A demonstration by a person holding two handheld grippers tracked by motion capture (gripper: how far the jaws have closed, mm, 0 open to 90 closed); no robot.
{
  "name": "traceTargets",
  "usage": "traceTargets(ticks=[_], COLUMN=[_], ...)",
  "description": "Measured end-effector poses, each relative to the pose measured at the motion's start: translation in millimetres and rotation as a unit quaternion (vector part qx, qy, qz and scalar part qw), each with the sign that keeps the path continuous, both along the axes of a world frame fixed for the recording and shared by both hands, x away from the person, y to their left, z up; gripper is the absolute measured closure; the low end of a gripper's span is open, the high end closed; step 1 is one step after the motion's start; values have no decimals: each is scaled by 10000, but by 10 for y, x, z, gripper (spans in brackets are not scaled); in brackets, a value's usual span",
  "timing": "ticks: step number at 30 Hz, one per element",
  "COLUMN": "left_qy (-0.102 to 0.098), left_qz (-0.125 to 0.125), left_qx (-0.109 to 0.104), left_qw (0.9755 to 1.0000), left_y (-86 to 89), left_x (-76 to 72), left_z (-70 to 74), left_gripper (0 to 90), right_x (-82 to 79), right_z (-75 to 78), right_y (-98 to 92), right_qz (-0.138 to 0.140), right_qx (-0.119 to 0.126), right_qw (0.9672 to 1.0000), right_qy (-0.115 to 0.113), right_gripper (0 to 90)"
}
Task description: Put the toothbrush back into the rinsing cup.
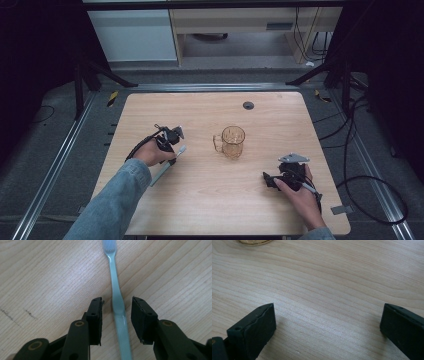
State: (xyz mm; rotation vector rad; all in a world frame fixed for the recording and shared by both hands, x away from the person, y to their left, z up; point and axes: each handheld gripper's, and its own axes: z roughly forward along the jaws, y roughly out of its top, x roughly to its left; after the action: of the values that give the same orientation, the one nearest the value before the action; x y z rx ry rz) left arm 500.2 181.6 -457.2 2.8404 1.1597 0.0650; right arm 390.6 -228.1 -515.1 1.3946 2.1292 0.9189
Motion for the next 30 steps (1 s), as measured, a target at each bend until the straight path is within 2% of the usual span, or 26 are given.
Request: traceTargets(ticks=[8, 30], left_qy=[84, 118], left_qz=[-40, 21], left_qx=[17, 1], left_qw=[10000, 9999], left_y=[-18, -9], left_x=[12, 40], left_z=[-14, -56], left_gripper=[673, 755], right_x=[0, -4], right_z=[0, 0], right_y=[0, -1], right_qz=[0, 7], right_qx=[2, 8], right_qw=[10000, 10000], right_qy=[0, 9], right_gripper=[7, 7])
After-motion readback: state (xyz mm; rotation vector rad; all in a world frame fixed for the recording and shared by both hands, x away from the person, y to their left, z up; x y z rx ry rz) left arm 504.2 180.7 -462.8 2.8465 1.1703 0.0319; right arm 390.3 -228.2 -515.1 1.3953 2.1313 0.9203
